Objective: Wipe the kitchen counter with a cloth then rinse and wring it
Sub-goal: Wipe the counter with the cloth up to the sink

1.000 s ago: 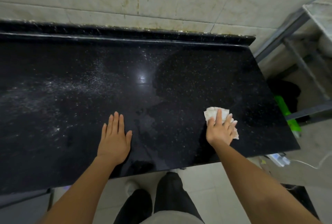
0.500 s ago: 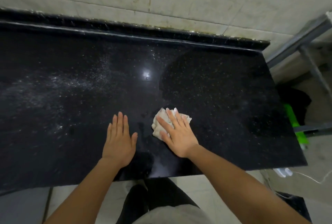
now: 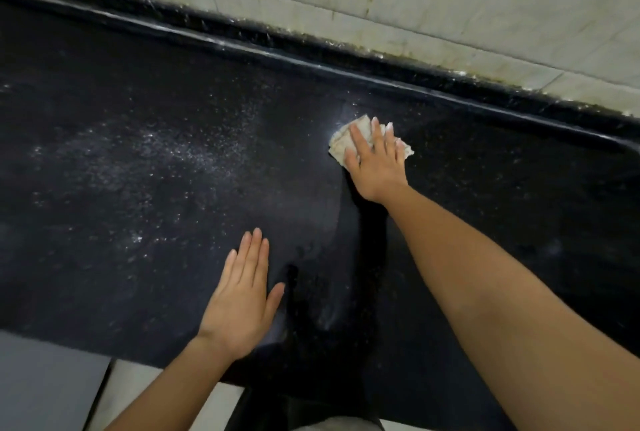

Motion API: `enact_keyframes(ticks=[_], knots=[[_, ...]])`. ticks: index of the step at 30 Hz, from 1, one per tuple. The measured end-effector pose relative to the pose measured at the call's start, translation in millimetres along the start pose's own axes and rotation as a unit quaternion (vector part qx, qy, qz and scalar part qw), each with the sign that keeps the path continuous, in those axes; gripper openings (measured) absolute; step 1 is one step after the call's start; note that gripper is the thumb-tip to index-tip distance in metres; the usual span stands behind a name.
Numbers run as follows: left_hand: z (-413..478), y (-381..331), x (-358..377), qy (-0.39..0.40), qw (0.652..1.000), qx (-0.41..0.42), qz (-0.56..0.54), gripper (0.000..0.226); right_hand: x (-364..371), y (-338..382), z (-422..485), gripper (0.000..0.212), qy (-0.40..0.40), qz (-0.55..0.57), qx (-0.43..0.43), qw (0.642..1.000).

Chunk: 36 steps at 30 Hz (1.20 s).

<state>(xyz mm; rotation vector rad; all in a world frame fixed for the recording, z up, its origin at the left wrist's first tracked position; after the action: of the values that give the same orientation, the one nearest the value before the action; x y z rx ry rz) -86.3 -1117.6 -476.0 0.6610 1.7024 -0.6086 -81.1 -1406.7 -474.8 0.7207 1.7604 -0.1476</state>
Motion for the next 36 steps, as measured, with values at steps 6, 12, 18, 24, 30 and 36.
enact_keyframes(ticks=[6, 12, 18, 24, 30, 36], knots=[[31, -19, -18, -0.029, 0.998, -0.029, -0.04, 0.067, 8, 12, -11, 0.054, -0.011, -0.016, -0.052, 0.998], [89, -60, -25, -0.035, 0.996, -0.046, -0.064, 0.064, 31, 15, -80, 0.055, 0.041, -0.081, -0.232, 0.968], [122, -74, -21, -0.043, 0.997, -0.04, -0.049, 0.07, -11, -80, -61, 0.058, -0.007, -0.062, -0.091, 0.994], [126, -74, -17, -0.046, 0.996, -0.05, -0.052, 0.07, -44, -152, -23, 0.055, -0.088, 0.029, 0.189, 0.978], [127, -75, -20, -0.038, 0.997, -0.049, -0.055, 0.07, -32, -69, 25, 0.055, -0.061, 0.011, 0.101, 0.993], [128, -76, -20, 0.002, 0.997, -0.061, -0.042, 0.074, -10, 40, 40, 0.055, 0.001, -0.013, -0.148, 0.989]])
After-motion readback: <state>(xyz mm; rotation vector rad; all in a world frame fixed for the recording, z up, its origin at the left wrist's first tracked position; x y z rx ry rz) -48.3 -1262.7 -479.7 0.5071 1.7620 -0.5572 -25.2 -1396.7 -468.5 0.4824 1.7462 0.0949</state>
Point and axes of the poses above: each hand's wrist, its own z-axis towards the middle knuckle, its own x-axis out of the palm, y = z × x, the point moved 8 cm from there along z, towards the middle knuckle, and after that the axes turned 11 degrees about -x, right-handed, at the moved point
